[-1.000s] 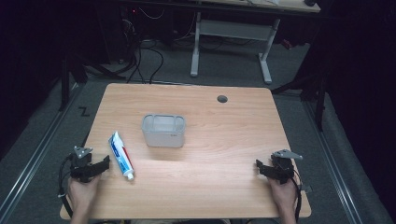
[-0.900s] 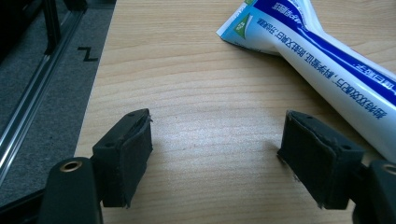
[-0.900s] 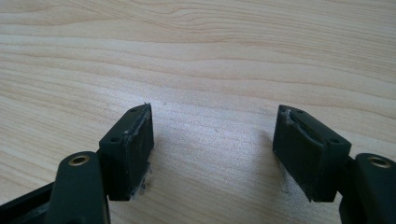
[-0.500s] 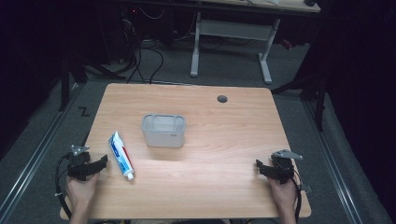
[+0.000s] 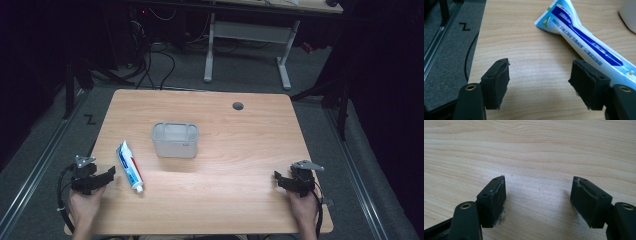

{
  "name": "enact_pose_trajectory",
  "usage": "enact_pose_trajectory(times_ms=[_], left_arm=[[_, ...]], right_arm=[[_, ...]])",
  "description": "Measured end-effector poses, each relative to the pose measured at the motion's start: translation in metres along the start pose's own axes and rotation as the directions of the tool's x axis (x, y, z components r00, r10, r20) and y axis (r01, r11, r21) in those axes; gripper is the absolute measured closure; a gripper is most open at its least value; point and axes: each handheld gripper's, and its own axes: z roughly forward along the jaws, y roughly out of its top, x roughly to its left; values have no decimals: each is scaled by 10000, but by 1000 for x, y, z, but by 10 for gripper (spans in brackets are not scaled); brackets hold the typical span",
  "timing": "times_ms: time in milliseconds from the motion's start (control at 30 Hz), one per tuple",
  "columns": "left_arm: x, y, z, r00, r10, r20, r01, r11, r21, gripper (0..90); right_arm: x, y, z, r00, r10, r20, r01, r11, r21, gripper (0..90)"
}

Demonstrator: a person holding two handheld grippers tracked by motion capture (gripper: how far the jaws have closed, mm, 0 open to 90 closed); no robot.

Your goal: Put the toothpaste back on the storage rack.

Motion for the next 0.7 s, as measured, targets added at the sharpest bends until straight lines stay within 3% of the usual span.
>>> enact_pose_trajectory(times_ms=[333,700], left_arm=[[-4,1,-17,9996,-136,251,144,9994,-323,326],[-16,1,-32,9991,377,216,-375,9993,-62,347]], right_arm=[[0,0,0,10000,29,-8,-29,10000,-6,286],[0,0,0,10000,2,-15,-2,10000,-16,285]])
